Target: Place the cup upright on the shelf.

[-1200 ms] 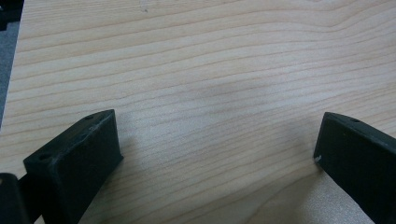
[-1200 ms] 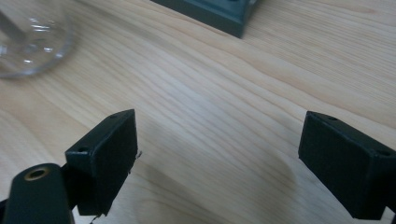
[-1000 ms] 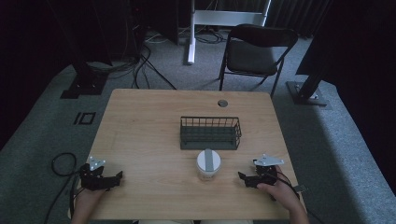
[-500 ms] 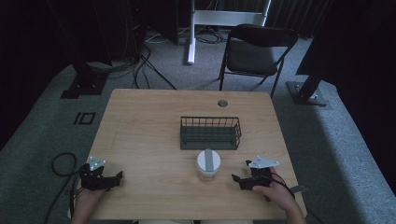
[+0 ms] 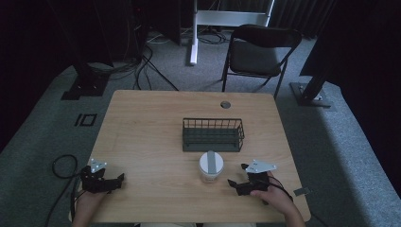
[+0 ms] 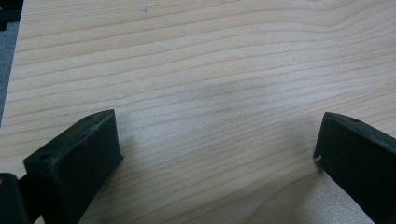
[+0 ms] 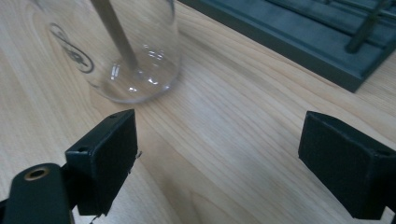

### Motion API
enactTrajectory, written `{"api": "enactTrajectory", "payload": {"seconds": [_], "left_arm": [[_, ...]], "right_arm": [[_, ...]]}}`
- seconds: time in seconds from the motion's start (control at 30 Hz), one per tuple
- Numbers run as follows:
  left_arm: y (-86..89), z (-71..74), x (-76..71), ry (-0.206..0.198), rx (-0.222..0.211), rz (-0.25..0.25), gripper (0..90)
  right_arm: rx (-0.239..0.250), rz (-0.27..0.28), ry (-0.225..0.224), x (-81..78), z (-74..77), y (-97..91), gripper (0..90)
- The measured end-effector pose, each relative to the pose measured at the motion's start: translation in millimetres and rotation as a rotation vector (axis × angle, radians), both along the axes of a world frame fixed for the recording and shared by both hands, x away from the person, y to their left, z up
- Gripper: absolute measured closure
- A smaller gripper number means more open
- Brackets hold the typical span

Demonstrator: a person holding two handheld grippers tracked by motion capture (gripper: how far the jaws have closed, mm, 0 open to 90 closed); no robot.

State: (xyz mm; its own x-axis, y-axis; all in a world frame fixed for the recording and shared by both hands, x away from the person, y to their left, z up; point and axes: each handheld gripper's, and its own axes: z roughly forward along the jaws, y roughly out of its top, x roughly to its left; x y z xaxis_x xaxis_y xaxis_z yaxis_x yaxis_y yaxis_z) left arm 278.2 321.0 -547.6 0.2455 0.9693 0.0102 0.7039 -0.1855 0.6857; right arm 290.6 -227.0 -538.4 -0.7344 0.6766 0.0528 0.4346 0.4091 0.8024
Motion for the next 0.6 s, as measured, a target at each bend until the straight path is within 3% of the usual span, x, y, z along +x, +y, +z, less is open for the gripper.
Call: {"api": "enactTrajectory", "payload": {"seconds": [0.27, 0.6], "left_arm": [[0.0, 0.0, 0.0, 0.000, 0.000, 0.000, 0.6], [0.0, 0.0, 0.0, 0.000, 0.000, 0.000, 0.6]], "right_arm": [[0.016, 0.041, -0.006, -3.1, 0.4, 10.1, 11.4], [0.053, 0.054, -0.040, -5.8, 1.0, 18.0, 11.5]]}}
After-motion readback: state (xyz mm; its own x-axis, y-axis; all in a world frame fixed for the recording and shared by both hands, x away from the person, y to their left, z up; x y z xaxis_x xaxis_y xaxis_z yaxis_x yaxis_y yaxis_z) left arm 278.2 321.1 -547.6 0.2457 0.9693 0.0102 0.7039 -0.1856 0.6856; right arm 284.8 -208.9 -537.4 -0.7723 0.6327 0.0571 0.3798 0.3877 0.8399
